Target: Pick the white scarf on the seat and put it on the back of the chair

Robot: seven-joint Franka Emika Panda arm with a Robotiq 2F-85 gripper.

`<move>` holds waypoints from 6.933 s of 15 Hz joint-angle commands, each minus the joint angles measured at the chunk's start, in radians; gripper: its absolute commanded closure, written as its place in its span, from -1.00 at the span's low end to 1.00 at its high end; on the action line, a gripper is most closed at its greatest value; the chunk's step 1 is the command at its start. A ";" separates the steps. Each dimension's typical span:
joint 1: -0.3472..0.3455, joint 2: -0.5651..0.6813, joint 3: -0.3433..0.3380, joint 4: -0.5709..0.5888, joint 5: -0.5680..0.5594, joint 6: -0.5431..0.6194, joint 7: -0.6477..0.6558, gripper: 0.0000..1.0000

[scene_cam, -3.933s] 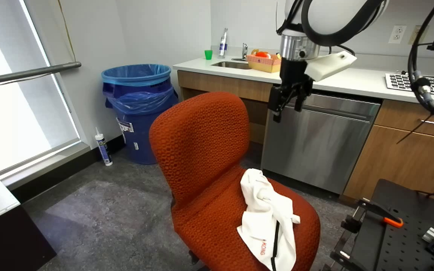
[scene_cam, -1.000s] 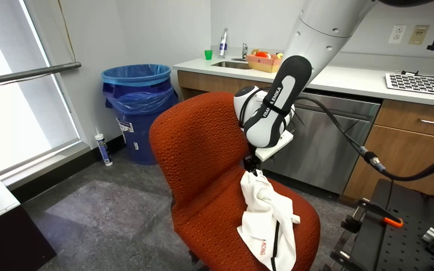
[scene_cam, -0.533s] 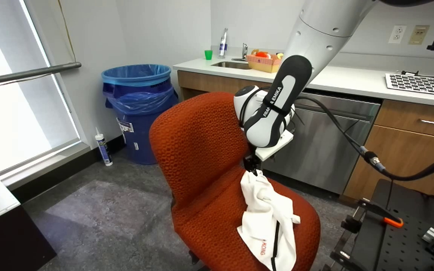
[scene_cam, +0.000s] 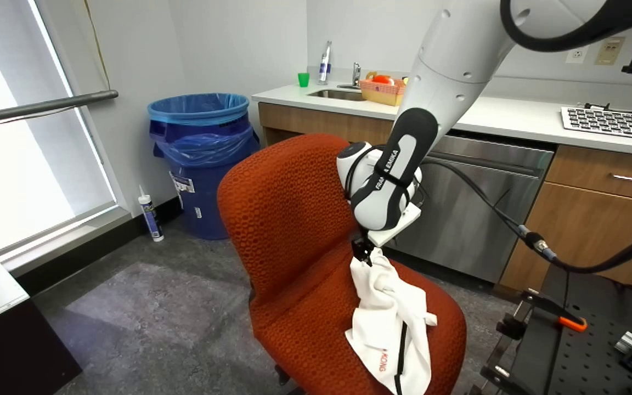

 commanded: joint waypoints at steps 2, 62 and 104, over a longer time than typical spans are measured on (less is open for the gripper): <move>0.034 0.206 -0.028 0.191 0.042 0.026 0.019 -1.00; 0.025 0.479 -0.074 0.613 0.083 -0.110 -0.014 -1.00; -0.041 -0.112 0.079 0.174 0.204 0.182 -0.188 1.00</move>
